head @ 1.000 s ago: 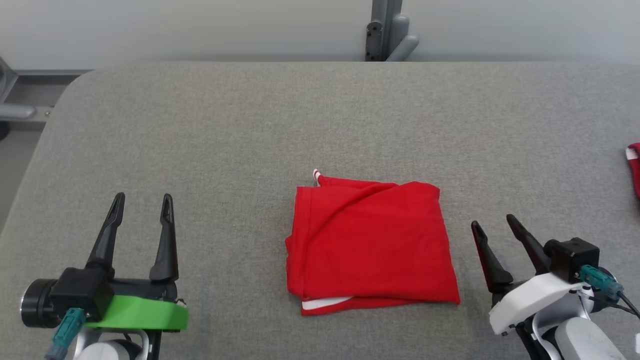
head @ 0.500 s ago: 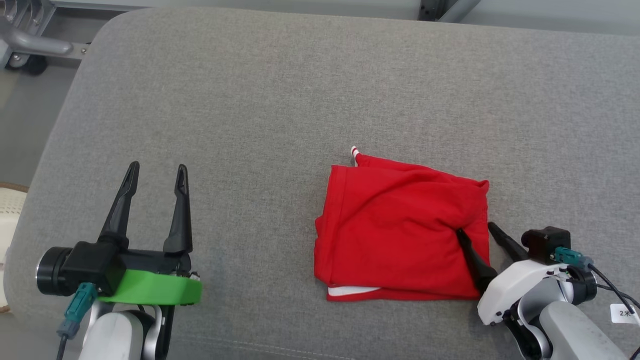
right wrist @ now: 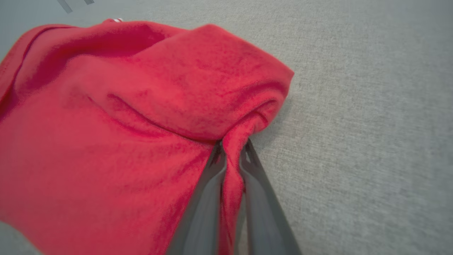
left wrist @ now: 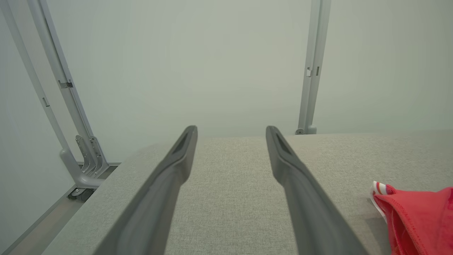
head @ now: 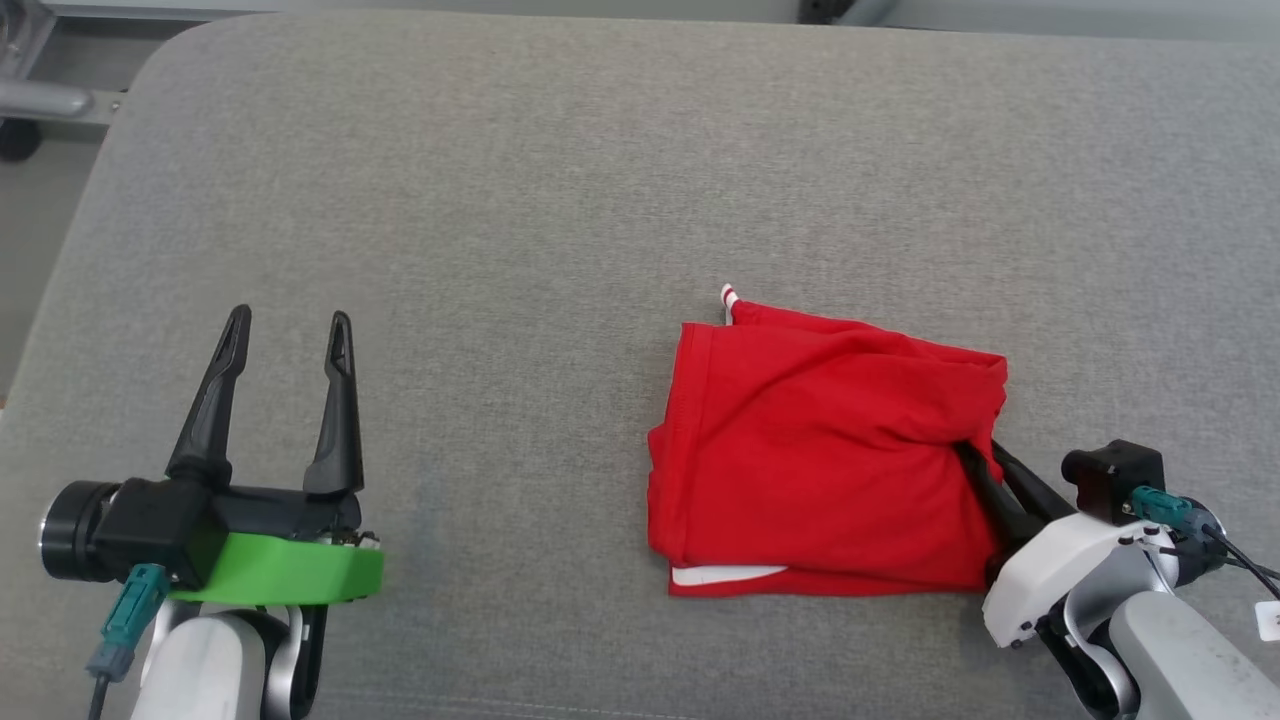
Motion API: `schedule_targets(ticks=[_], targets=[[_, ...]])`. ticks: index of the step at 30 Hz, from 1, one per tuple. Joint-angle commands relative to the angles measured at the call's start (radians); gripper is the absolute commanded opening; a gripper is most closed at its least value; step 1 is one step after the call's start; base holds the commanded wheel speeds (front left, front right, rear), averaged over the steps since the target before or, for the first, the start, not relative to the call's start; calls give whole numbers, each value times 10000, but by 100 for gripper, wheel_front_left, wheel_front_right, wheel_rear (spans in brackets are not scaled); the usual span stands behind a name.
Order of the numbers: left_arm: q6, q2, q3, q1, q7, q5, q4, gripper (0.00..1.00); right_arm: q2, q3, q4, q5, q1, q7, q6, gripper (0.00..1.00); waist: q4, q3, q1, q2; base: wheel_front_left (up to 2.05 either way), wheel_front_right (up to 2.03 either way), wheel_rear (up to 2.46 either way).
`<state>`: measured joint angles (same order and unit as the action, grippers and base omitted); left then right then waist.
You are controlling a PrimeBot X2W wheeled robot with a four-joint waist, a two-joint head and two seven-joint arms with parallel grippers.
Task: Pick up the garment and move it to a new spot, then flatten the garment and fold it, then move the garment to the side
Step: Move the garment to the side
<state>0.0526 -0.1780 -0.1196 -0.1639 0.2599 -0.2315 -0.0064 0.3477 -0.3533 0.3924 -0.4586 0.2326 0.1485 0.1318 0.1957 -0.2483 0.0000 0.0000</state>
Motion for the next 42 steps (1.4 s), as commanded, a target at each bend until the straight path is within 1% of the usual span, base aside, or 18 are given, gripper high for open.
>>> schedule_targets(ticks=[1, 6, 9, 11, 18, 19, 20, 24, 29, 35, 38, 40, 41, 42], targets=[[-77, -100, 48, -51, 46, 124, -145, 100, 168, 69, -248, 178, -147, 17, -20, 0, -638, -91, 0, 0, 0, 0, 0], [-90, -313, 116, -10, -81, 160, -438, 100, 699, 140, -1087, 522, -334, -122, -20, 0, -1736, -335, 0, 0, 0, 0, 0], [-121, -509, 180, -31, -274, 194, -720, 100, 971, 176, -1474, 694, -233, -254, -20, 0, -2434, -602, 0, 0, 0, 0, 0], [-93, -604, 156, -153, -408, 213, -918, 100, 1174, 189, -1654, 800, -141, -325, -20, 0, -2783, -796, 0, 0, 0, 0, 0], [-11, -989, 128, -634, -896, 349, -1707, 100, 1943, -250, -2123, 1077, 926, -365, -18, 0, -3876, -1836, 0, 0, 0, 0, 0], [-11, -989, 128, -634, -896, 349, -1707, 100, 1943, -250, -2123, 1077, 926, -365, -18, 0, -3876, -1836, 0, 0, 0, 0, 0], [6, -1051, 128, -708, -956, 369, -1797, 100, 2041, -346, -2146, 1107, 1159, -319, -20, 0, -4023, -1982, 0, 0, 0, 0, 0], [96, -1331, 122, -983, -1270, 404, -2157, 100, 2702, -462, -1997, 1187, 2041, -182, -21, 0, -4573, -2535, 0, 0, 0, 0, 0], [188, -1623, 18, -1322, -1609, 535, -2592, 100, 3763, -29, -1663, 1322, 2934, 53, -21, 0, -5001, -3054, 0, 0, 0, 0, 0], [270, -1782, -237, -1620, -1866, 653, -2931, 100, 5136, 583, -1096, 1553, 3600, 86, -21, 0, -5060, -3446, 0, 0, 0, 0, 0], [307, -1844, -292, -1699, -1906, 680, -3044, 100, 5405, 976, -695, 1653, 3954, 139, -21, 0, -4982, -3641, 0, 0, 0, 0, 0], [324, -1880, -332, -1748, -1935, 680, -3087, 100, 5336, 1318, -263, 1730, 4225, 189, -21, 0, -4879, -3756, 0, 0, 0, 0, 0], [322, -1890, -336, -1765, -1936, 675, -3108, 100, 5185, 1490, -52, 1833, 4330, 78, -21, 1, -4833, -3804, 0, 0, 0, 0, 0], [314, -1898, -349, -1777, -1953, 678, -3122, 100, 4999, 1657, 167, 1877, 4421, -18, -20, 42, -4783, -3849, 0, 0, 0, 0, 0]])
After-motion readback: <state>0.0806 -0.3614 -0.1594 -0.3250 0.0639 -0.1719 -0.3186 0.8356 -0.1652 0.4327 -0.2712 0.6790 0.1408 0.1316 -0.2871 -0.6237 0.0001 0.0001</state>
